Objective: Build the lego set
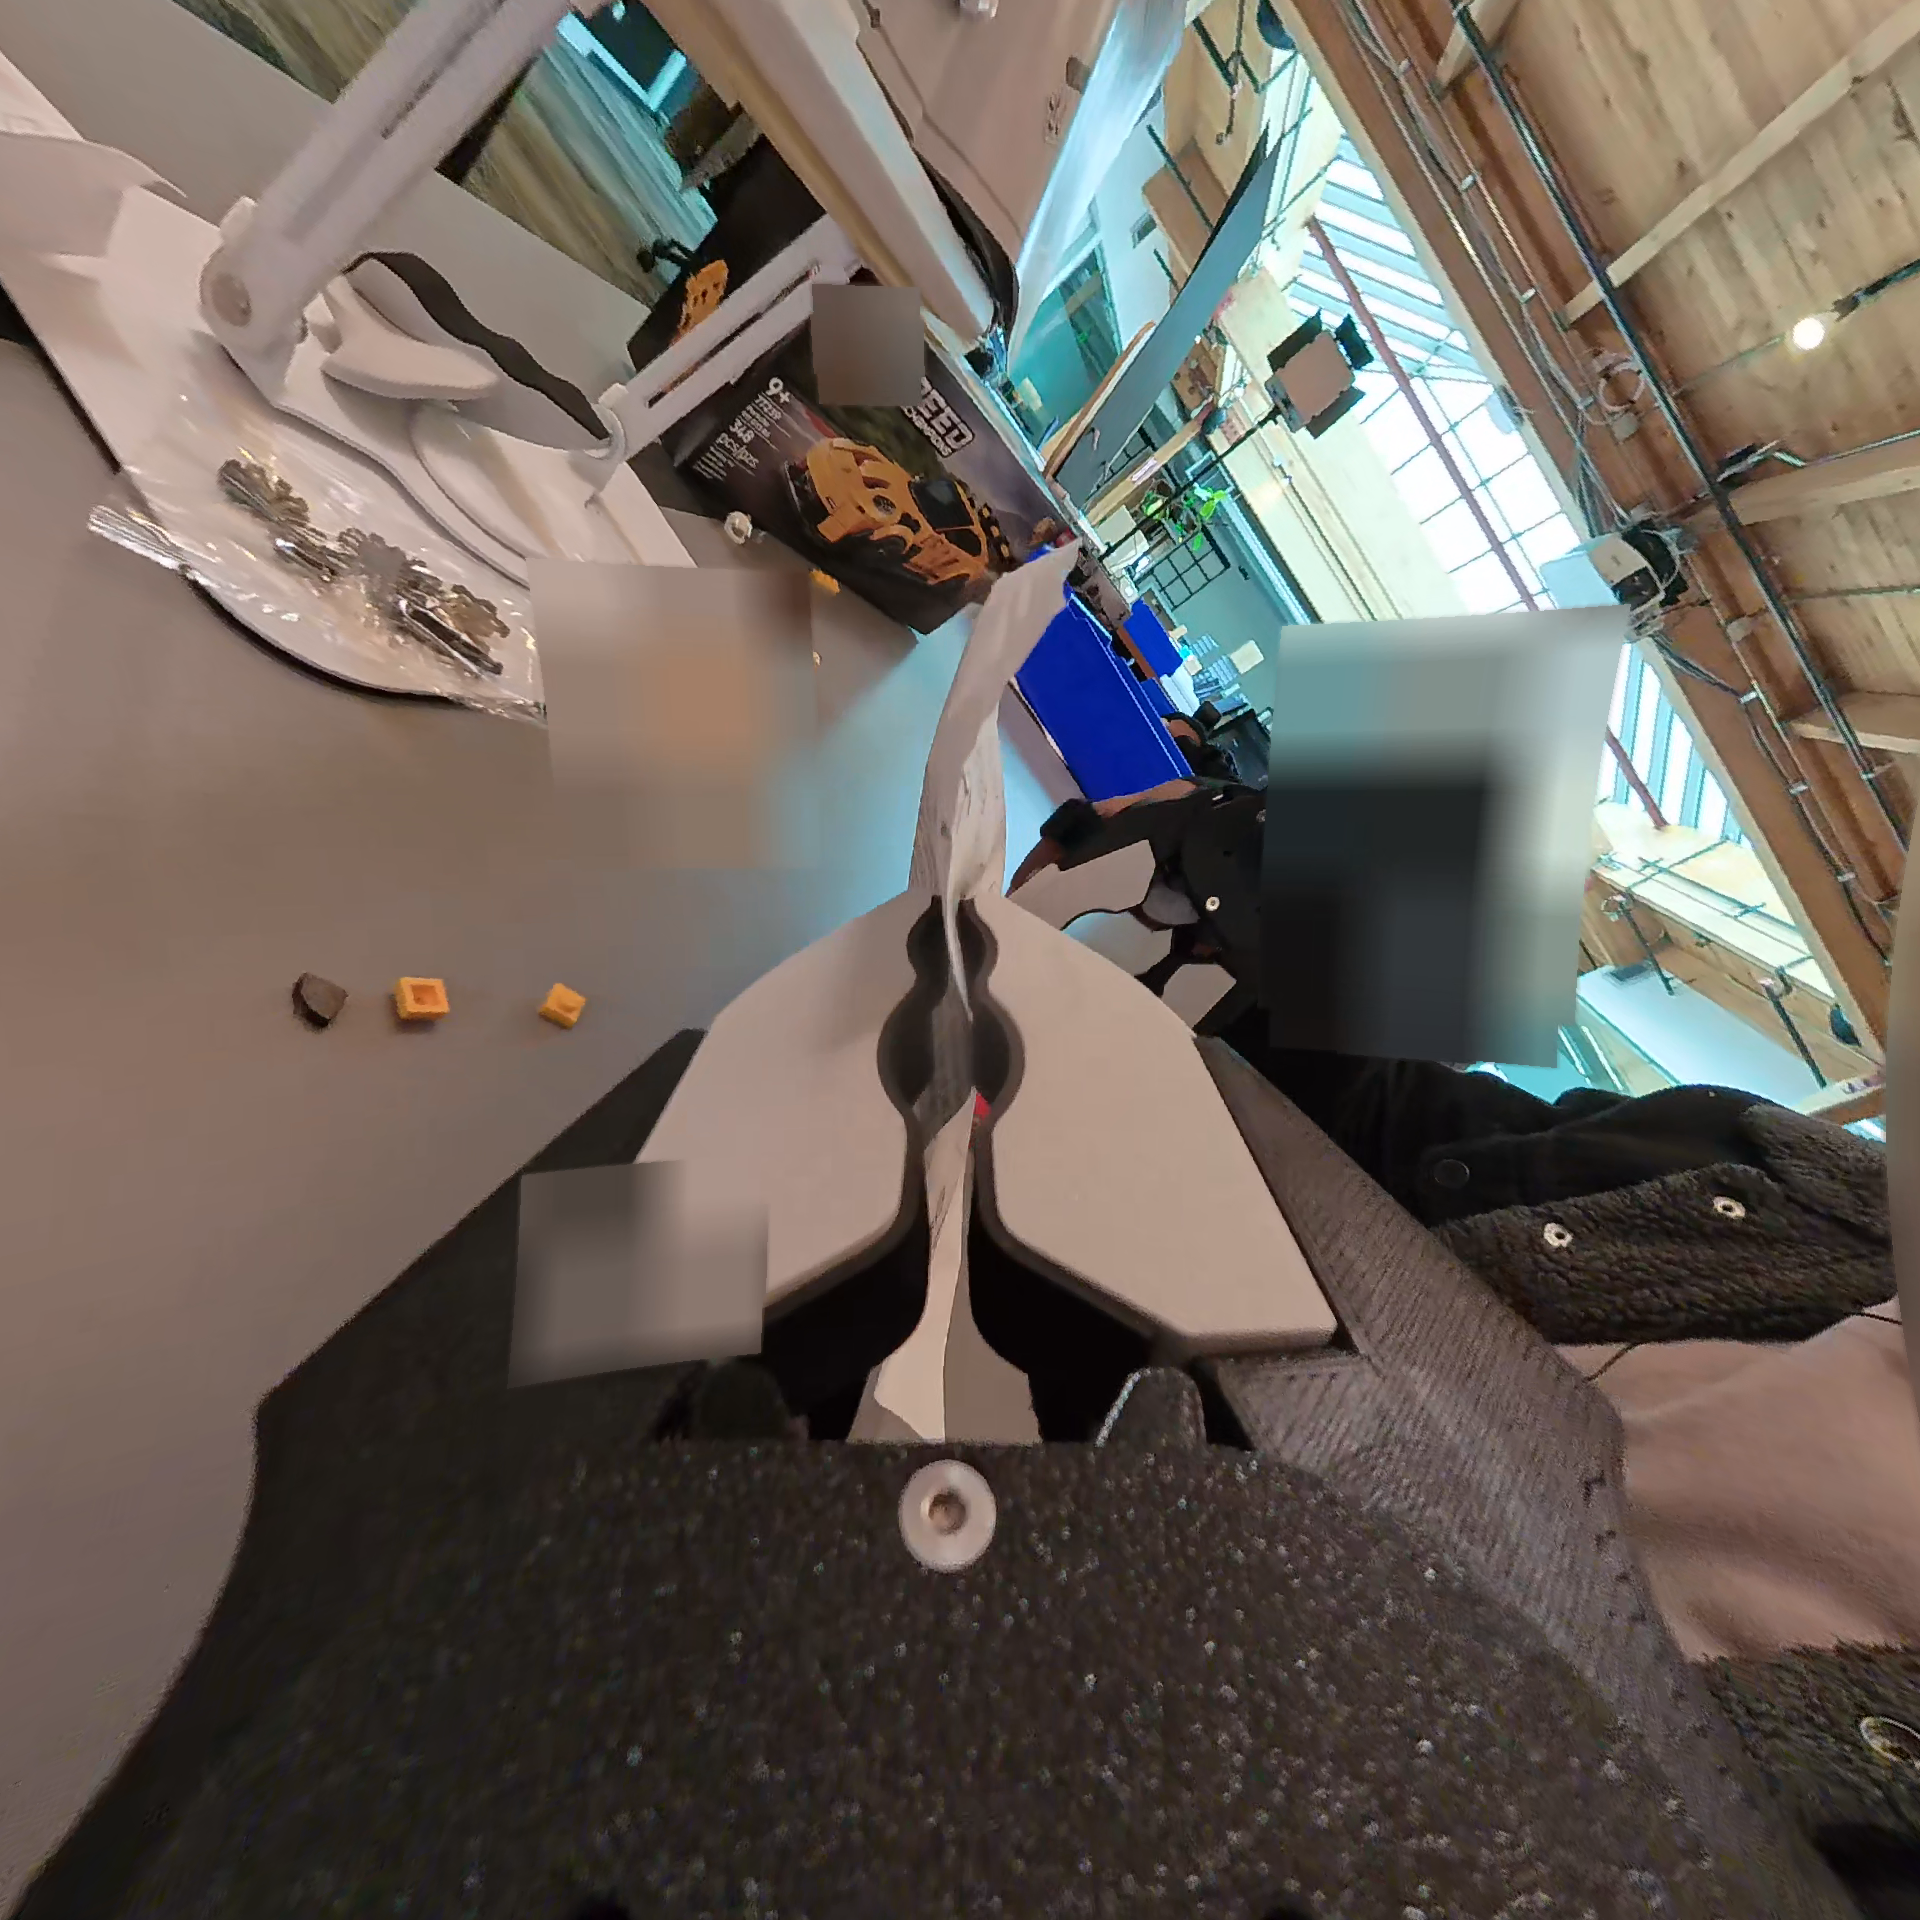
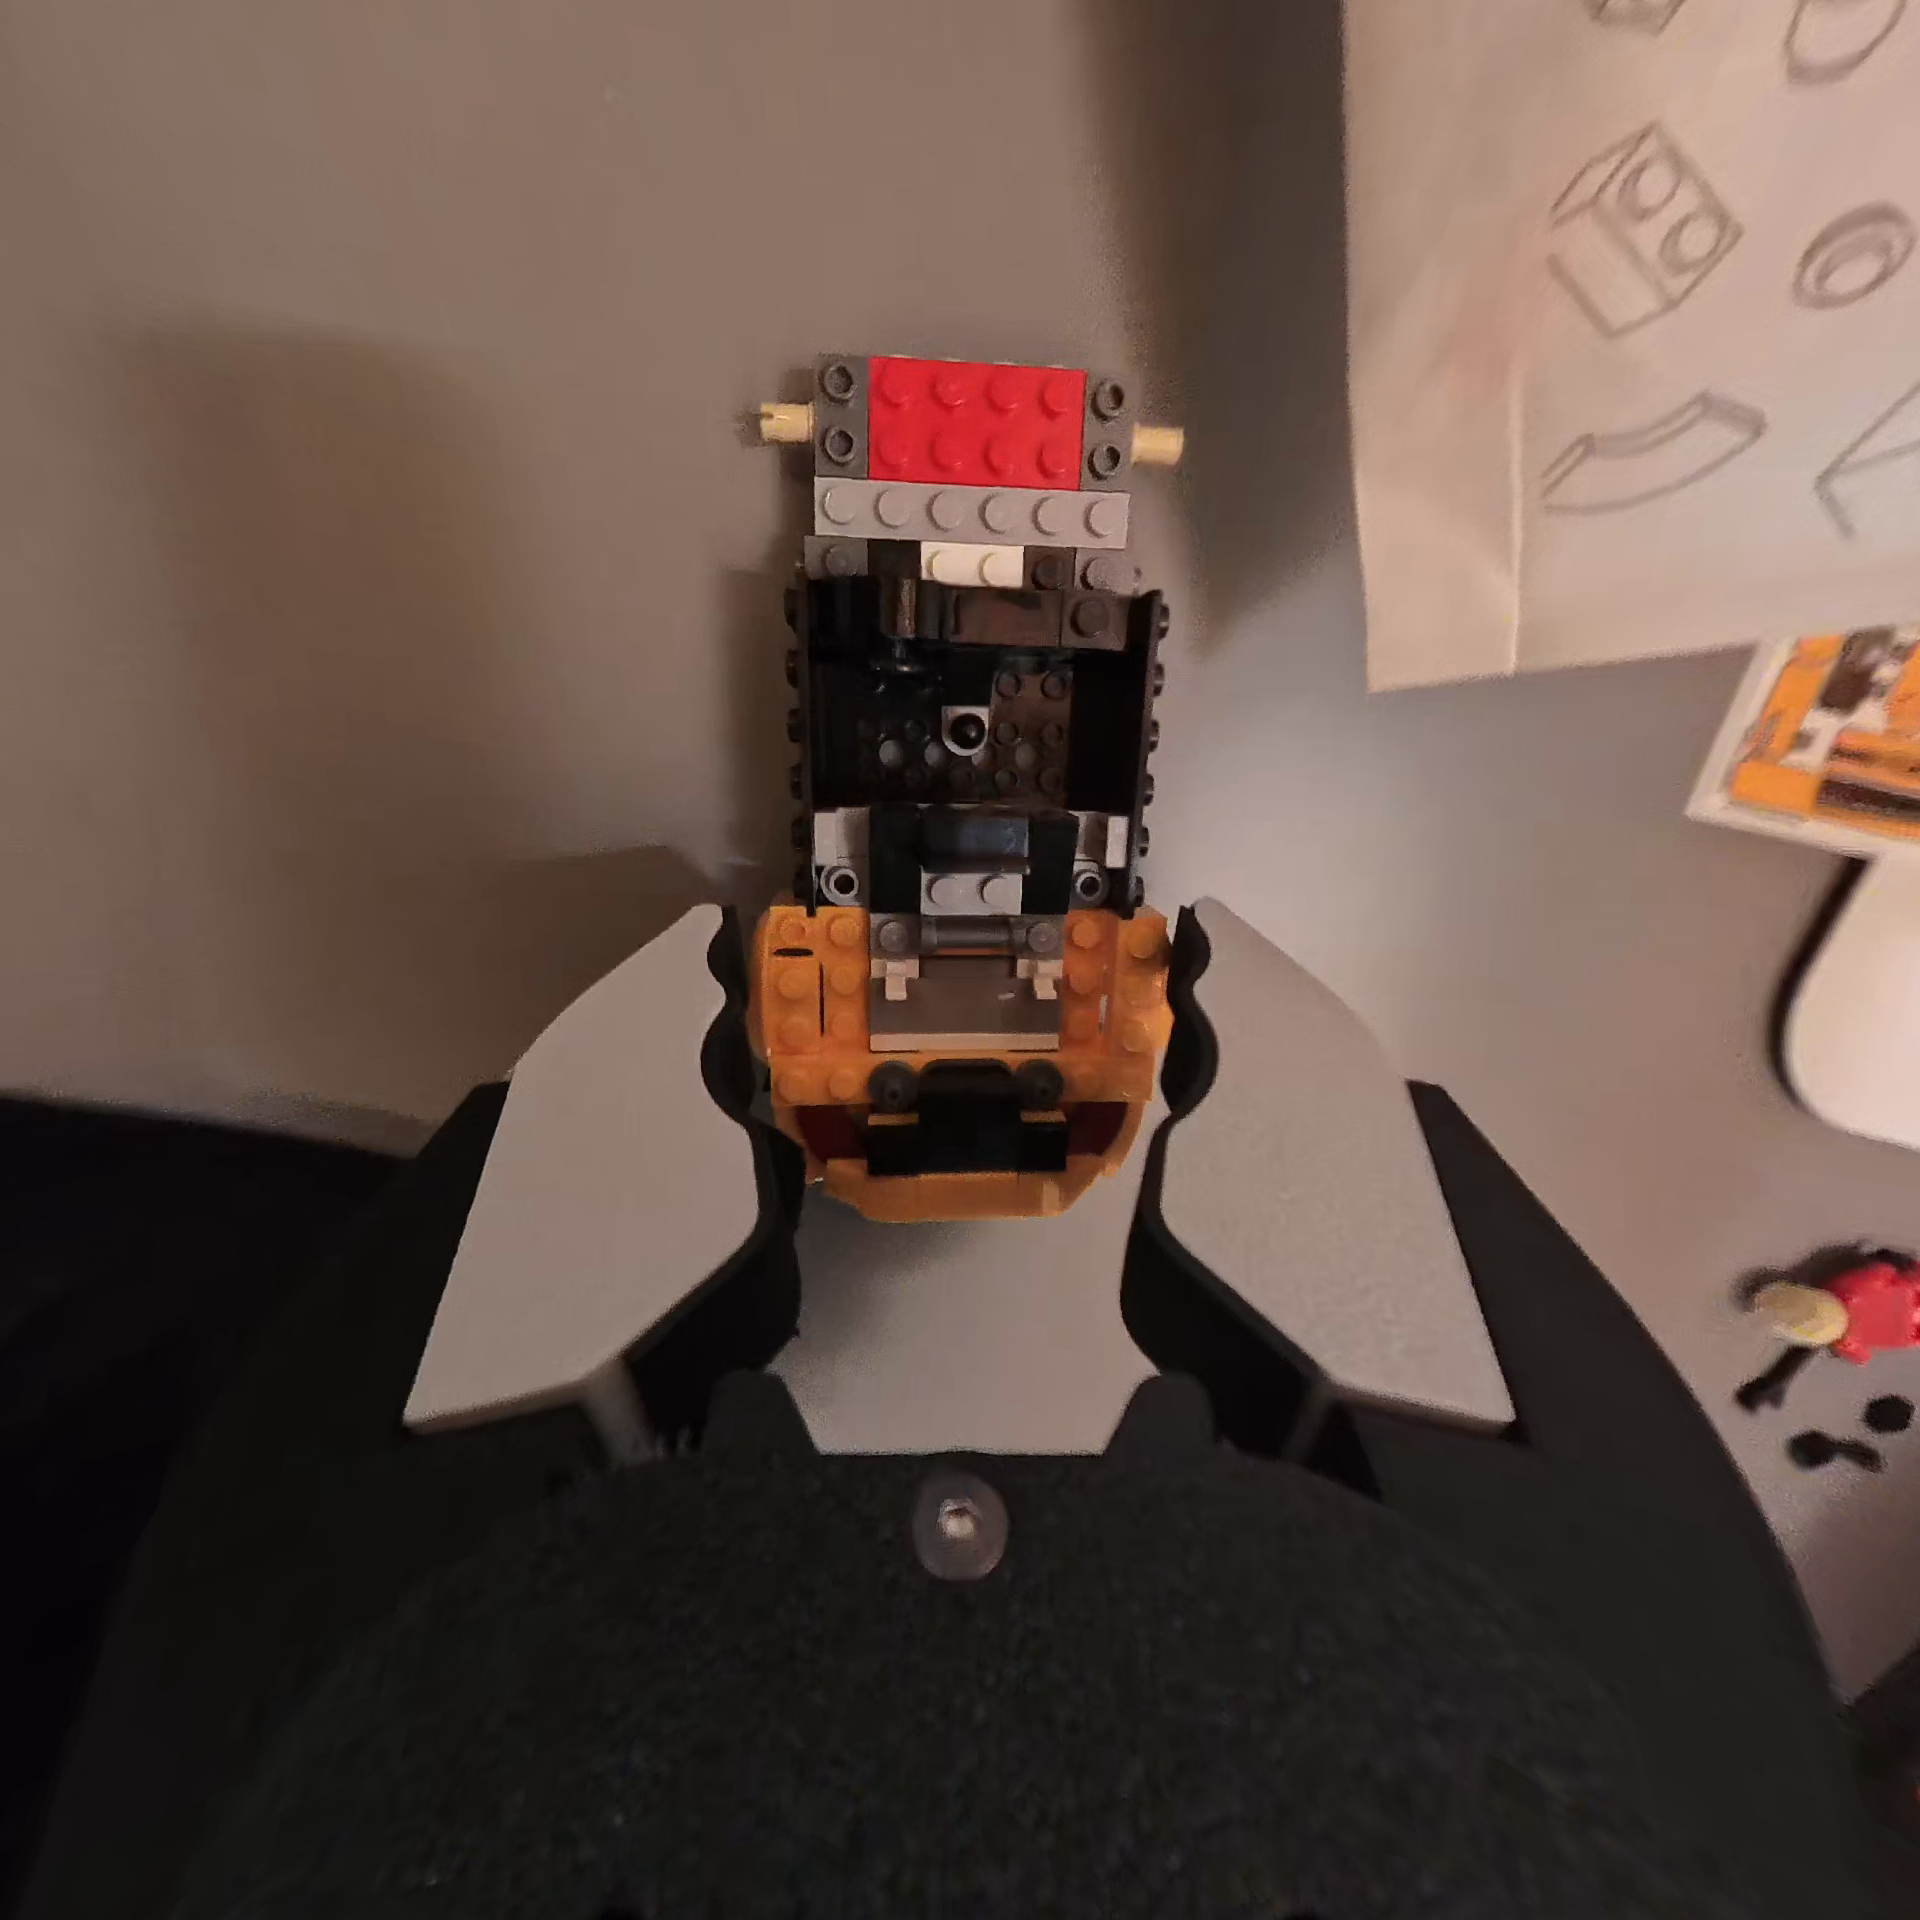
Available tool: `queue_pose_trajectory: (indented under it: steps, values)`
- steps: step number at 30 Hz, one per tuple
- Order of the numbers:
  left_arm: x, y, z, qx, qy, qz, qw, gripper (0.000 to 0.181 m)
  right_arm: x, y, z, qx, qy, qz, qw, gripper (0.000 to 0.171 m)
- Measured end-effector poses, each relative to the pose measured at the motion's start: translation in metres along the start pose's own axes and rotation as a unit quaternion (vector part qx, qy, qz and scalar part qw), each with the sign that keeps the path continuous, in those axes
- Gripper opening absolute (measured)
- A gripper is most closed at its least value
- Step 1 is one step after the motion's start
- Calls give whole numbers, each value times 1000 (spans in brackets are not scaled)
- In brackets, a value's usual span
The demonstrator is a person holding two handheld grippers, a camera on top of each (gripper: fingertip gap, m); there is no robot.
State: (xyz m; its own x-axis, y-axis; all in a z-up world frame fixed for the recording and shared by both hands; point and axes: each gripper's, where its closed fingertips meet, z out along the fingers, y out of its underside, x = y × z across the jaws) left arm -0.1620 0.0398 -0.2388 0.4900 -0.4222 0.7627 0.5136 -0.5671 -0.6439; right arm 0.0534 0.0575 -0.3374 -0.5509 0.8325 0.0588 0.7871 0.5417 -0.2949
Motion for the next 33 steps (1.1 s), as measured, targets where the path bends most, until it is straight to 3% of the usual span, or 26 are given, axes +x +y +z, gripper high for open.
queue_pose_trajectory:
  steps: [6, 12, 14, 20, 25, 33]
  values:
    - [-3, 13, 11, -32, -10, 17, 999, 1, -13, 11, -9, 16, -1, 20, 1000, 82]
    - [9, 22, 21, -72, -26, 89, 993, 1, 11, -54, -83, 197, 69, 5, 978, 72]
    - [17, 25, 23, -86, -32, 126, 988, 2, 25, -77, -98, 222, 108, -14, 969, 66]
    - [45, 29, 28, -111, -54, 229, 966, 1, 62, -145, -118, 207, 174, -75, 960, 50]
    - [57, 32, 31, -124, -71, 280, 949, 1, 70, -191, -116, 193, 166, -106, 961, 36]
    - [70, 25, 22, -116, -97, 340, 928, 3, 63, -218, -117, 193, 157, -139, 958, 0]
